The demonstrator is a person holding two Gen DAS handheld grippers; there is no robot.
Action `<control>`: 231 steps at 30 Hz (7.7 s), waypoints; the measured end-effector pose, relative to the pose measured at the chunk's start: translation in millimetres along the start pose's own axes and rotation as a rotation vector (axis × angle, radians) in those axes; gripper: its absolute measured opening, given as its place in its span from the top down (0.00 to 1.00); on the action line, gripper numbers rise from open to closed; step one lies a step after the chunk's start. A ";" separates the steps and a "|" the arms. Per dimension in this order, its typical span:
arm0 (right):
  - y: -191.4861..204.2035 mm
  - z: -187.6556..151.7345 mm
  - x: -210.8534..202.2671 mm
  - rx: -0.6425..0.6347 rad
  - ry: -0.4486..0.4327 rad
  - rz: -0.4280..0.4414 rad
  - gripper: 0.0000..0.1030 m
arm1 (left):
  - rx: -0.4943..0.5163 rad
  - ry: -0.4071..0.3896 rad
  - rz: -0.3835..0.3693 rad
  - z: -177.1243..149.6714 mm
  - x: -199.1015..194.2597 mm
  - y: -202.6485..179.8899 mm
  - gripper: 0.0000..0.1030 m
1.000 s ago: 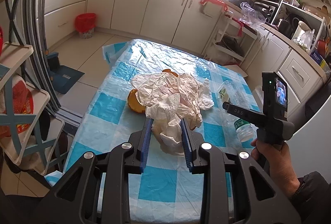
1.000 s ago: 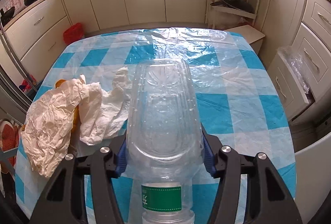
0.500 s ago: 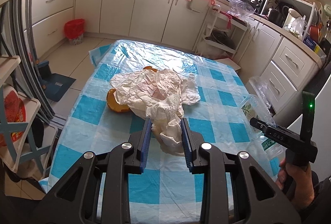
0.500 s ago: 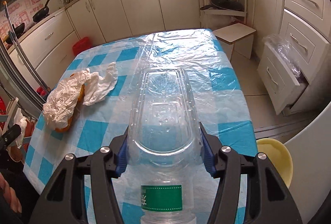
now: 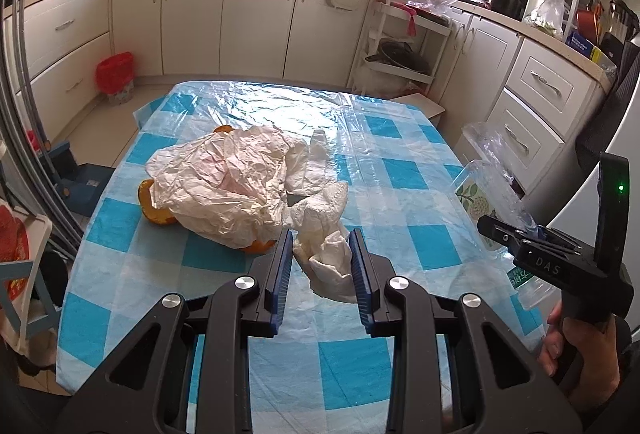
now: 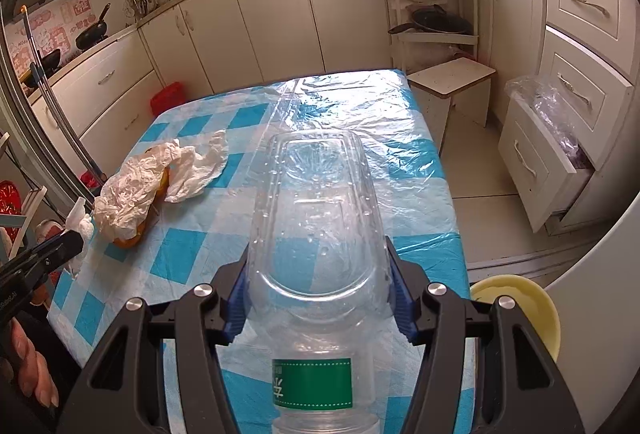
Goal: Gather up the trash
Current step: 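Carry the tissue and bottle with both tools to the yellow bucket, then open the left tool over the bucket while the right tool releases the bottle, then return both tools to the table, then move the left tool toward the white plastic bag with orange peels, then grasp the white plastic bag and orange peel with the left tool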
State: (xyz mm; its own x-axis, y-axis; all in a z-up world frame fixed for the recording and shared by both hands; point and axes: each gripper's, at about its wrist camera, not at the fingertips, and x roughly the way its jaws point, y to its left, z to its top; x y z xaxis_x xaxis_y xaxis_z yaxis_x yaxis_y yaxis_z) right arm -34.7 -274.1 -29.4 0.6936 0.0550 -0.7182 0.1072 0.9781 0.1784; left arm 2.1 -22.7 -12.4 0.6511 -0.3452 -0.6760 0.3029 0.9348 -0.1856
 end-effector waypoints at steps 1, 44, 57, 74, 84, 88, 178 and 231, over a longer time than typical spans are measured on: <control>-0.6 -0.4 -1.9 -0.005 -0.005 0.000 0.45 | 0.005 0.000 0.000 0.1 0.7 -2.7 0.74; -150.3 -37.6 -35.3 0.321 0.015 -0.181 0.45 | 0.170 0.025 -0.205 1.0 37.2 -165.2 0.74; -212.6 -73.2 12.7 0.538 0.200 -0.186 0.44 | 0.174 0.149 -0.339 -14.9 92.0 -268.0 0.74; -228.2 -36.3 -119.5 0.622 -0.315 -0.210 0.23 | 0.228 0.278 -0.343 -38.8 132.1 -322.1 0.69; -234.1 -31.8 -125.3 0.645 -0.339 -0.161 0.22 | 0.260 0.302 -0.331 -48.1 140.0 -340.4 0.48; -228.8 -26.7 -125.0 0.631 -0.344 -0.152 0.21 | 0.296 0.239 -0.291 -44.5 125.8 -335.9 0.39; 29.3 32.4 -34.2 0.016 -0.214 -0.106 0.08 | -0.177 -0.036 0.118 23.5 -28.1 59.2 0.08; -1.2 20.4 -14.3 0.067 -0.129 -0.040 0.08 | -0.721 0.093 -0.096 4.1 88.8 118.3 0.72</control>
State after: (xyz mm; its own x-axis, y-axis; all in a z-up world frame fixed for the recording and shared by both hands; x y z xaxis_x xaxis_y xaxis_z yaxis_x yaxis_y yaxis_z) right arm -30.2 -280.2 -5.6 0.7732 -0.0147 -0.6340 0.1809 0.9633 0.1984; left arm 98.5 57.0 -91.5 0.5734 -0.4500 -0.6846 -0.1984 0.7345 -0.6489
